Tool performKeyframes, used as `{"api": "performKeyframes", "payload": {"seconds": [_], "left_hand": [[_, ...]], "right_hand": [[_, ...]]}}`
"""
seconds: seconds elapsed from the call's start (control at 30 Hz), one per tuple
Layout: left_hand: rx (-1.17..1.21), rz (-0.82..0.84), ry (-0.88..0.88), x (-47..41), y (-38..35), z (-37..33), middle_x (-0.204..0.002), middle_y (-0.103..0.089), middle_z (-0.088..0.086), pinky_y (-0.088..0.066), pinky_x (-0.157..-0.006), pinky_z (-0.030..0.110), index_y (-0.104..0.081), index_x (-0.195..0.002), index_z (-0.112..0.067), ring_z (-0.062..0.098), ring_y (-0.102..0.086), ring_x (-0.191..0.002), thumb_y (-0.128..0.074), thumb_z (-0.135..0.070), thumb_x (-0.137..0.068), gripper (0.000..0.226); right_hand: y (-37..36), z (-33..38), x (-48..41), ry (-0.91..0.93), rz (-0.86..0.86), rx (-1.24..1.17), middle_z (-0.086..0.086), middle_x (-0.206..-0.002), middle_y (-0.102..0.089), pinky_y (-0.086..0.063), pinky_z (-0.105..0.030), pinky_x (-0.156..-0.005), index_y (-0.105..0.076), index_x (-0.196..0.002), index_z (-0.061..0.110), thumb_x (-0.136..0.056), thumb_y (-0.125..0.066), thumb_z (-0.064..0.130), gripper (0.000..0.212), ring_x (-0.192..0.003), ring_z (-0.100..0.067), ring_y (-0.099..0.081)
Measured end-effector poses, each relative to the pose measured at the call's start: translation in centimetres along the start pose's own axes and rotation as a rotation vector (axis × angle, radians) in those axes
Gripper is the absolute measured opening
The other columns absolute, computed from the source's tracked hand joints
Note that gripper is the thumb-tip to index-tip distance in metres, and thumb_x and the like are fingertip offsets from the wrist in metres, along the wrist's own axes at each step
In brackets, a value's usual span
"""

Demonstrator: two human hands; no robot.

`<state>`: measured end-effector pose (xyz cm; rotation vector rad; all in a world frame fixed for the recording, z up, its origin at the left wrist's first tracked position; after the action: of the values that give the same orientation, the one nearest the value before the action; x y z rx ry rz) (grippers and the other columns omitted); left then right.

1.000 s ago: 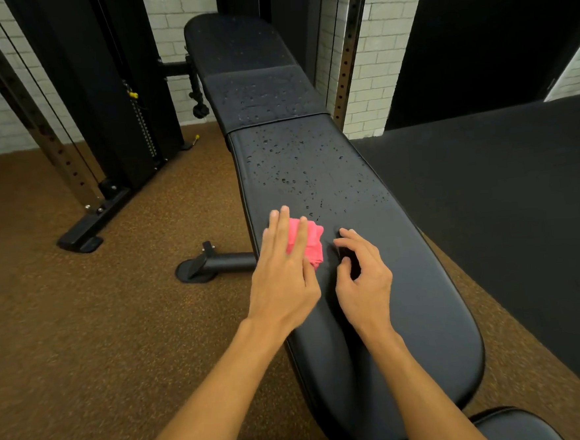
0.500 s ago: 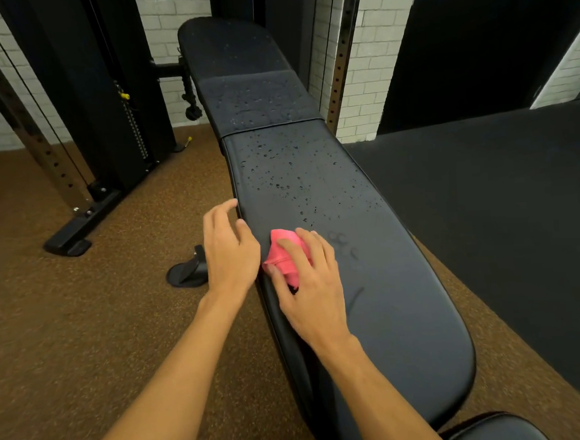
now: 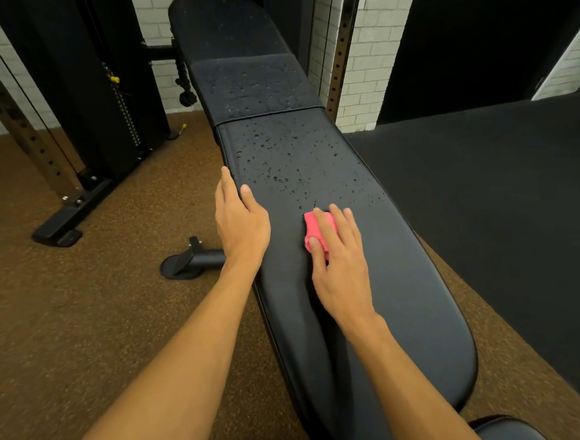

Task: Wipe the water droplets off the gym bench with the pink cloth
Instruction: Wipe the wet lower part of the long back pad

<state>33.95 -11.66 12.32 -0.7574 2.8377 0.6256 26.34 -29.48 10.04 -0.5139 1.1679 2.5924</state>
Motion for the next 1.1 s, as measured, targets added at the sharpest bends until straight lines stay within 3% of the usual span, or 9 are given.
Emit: {"api": "performKeyframes", "payload": {"seconds": [0.13,0.23,0.43,0.5,0.67,0.77,0.9,1.0,1.1], "left_hand": [[-0.021,-0.024,-0.025,0.0,0.1,0.1,-0.172,-0.032,0.003,-0.016,-0.116,0.02,-0.024,-0.169,-0.019,0.019,-0.029,-0.158,-0.036,-0.028,-0.116,0.056],[-0.017,-0.024,-0.026,-0.1,0.0,0.2,-0.172,-0.032,0.001,-0.017,-0.115,0.02,-0.023,-0.17,-0.02,0.019,-0.029,-0.158,-0.036,-0.028,-0.116,0.056],[-0.026,-0.026,-0.021,0.1,0.0,0.2,-0.173,-0.031,-0.001,-0.018,-0.115,0.021,-0.022,-0.17,-0.022,0.017,-0.029,-0.158,-0.035,-0.03,-0.116,0.056],[-0.031,-0.027,-0.023,0.1,0.0,0.2,-0.172,-0.032,-0.001,-0.019,-0.115,0.022,-0.023,-0.17,-0.021,0.018,-0.03,-0.158,-0.035,-0.03,-0.116,0.056],[-0.035,-0.022,-0.018,0.1,-0.1,0.1,-0.172,-0.032,0.0,-0.019,-0.112,0.022,-0.023,-0.169,-0.021,0.019,-0.032,-0.157,-0.035,-0.03,-0.116,0.055],[-0.028,-0.023,-0.012,0.0,-0.1,0.2,-0.172,-0.032,-0.001,-0.021,-0.112,0.022,-0.023,-0.169,-0.022,0.019,-0.032,-0.156,-0.036,-0.03,-0.116,0.056],[-0.025,-0.029,-0.013,0.0,-0.1,0.2,-0.171,-0.033,-0.002,-0.022,-0.112,0.025,-0.024,-0.169,-0.024,0.02,-0.033,-0.156,-0.037,-0.031,-0.116,0.056],[-0.03,-0.033,-0.016,-0.1,-0.1,0.3,-0.171,-0.033,-0.001,-0.022,-0.113,0.025,-0.024,-0.169,-0.024,0.021,-0.033,-0.156,-0.037,-0.032,-0.115,0.056],[-0.021,-0.032,-0.017,0.0,0.0,0.3,-0.172,-0.033,-0.001,-0.021,-0.115,0.025,-0.025,-0.169,-0.024,0.02,-0.032,-0.157,-0.037,-0.032,-0.115,0.056]], "right_hand": [[0.8,0.8,3.8,0.18,0.086,0.032,0.005,-0.172,-0.034,-0.016,-0.022,-0.131,-0.047,-0.161,0.02,-0.112,-0.055,0.024,0.05,-0.165,-0.014,-0.015],[2.3,-1.6,5.8,0.184,0.081,0.094,0.004,-0.172,-0.034,-0.023,-0.033,-0.133,-0.046,-0.162,0.016,-0.111,-0.056,0.02,0.052,-0.165,-0.015,-0.018],[2.1,-3.1,2.5,-0.108,-0.025,0.079,0.001,-0.178,-0.017,-0.021,-0.045,-0.134,-0.027,-0.169,0.019,-0.115,-0.039,0.024,0.056,-0.167,-0.017,-0.004],[1.1,-1.7,1.6,-0.069,-0.014,0.07,-0.004,-0.178,-0.017,-0.019,-0.049,-0.134,-0.029,-0.168,0.016,-0.115,-0.037,0.022,0.054,-0.167,-0.022,-0.002],[0.6,-0.1,3.6,0.239,0.15,0.11,0.0,-0.177,-0.023,-0.018,-0.042,-0.135,-0.034,-0.167,0.017,-0.113,-0.047,0.015,0.056,-0.167,-0.019,-0.008],[1.7,-1.8,2.1,0.149,0.07,0.134,-0.006,-0.175,-0.028,-0.026,-0.047,-0.132,-0.038,-0.164,0.012,-0.111,-0.048,0.011,0.054,-0.166,-0.025,-0.015],[0.6,-1.0,-2.0,0.0,0.009,0.105,-0.012,-0.175,-0.026,-0.026,-0.052,-0.131,-0.037,-0.164,0.011,-0.113,-0.043,0.012,0.052,-0.165,-0.033,-0.013],[-0.6,0.9,-2.1,0.135,0.08,0.093,-0.009,-0.175,-0.027,-0.021,-0.047,-0.134,-0.036,-0.165,0.014,-0.113,-0.044,0.014,0.053,-0.166,-0.031,-0.011],[0.0,0.6,-0.3,0.278,0.149,0.127,-0.003,-0.174,-0.029,-0.016,-0.034,-0.134,-0.038,-0.165,0.015,-0.113,-0.046,0.017,0.053,-0.166,-0.023,-0.013]]}}
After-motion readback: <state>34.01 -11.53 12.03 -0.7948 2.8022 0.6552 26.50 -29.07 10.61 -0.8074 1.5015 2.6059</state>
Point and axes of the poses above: each hand's wrist, its own x-axis away from the middle knuckle, its own y-axis out of the back of the hand, z = x × y, the point moved 5 cm from there along -x, towards the middle knuckle
